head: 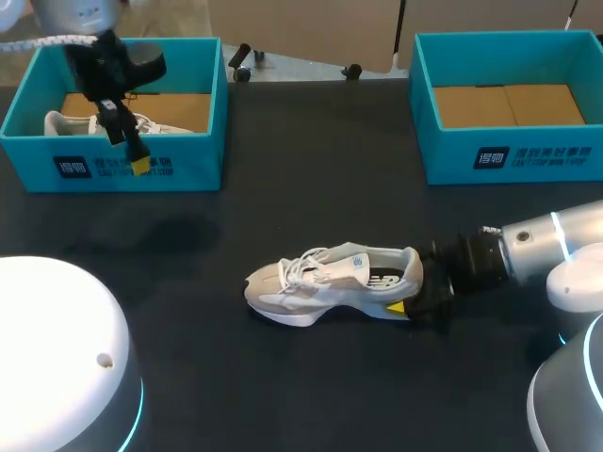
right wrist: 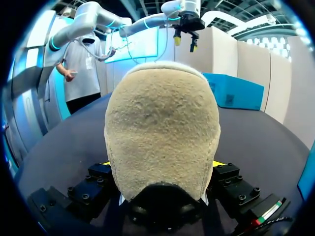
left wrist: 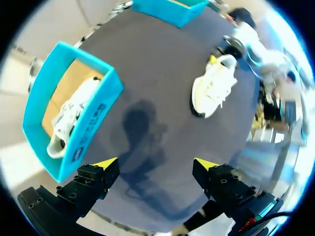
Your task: Take the shoe out of the shoebox, open the shoe tongue, remove and reinsert the insole, then place the shoe into the shoebox
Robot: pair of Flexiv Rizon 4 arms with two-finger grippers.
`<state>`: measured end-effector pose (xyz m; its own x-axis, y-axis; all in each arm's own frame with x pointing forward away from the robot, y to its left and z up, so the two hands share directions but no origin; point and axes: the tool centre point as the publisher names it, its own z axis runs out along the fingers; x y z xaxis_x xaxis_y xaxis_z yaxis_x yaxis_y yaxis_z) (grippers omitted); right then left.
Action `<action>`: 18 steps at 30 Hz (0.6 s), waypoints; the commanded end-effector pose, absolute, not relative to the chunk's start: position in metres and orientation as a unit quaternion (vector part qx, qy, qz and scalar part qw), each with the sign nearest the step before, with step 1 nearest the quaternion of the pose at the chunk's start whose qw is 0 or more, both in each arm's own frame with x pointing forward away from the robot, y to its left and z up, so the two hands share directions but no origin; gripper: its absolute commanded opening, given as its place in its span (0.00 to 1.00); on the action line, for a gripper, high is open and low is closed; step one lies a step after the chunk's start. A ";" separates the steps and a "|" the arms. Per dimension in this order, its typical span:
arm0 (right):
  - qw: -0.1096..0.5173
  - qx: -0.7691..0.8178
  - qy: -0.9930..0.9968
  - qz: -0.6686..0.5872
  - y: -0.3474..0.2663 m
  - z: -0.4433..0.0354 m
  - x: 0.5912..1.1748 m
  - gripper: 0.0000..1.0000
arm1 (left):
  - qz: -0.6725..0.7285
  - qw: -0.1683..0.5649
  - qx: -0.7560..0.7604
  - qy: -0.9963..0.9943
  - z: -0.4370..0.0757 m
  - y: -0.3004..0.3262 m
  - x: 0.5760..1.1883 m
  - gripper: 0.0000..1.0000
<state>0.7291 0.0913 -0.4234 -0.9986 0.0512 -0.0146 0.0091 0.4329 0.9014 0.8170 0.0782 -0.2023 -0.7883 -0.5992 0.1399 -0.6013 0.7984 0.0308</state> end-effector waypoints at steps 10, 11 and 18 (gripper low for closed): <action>0.021 0.018 0.847 0.532 0.092 -0.424 0.729 0.00 | -0.014 0.006 0.659 -0.752 -0.203 0.034 0.785 1.00; 0.021 0.018 0.847 0.532 0.092 -0.424 0.729 0.00 | -0.011 0.014 0.670 -0.743 -0.204 0.031 0.783 1.00; 0.021 0.018 0.847 0.532 0.092 -0.424 0.729 0.00 | -0.010 -0.010 0.704 -0.710 -0.209 0.000 0.767 1.00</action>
<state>0.7291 0.0914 -0.4234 -0.9986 0.0511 -0.0146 0.0090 0.4329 0.9014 0.7771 0.0115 -0.2054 -0.2949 -0.9544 0.0471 -0.9531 0.2973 0.0558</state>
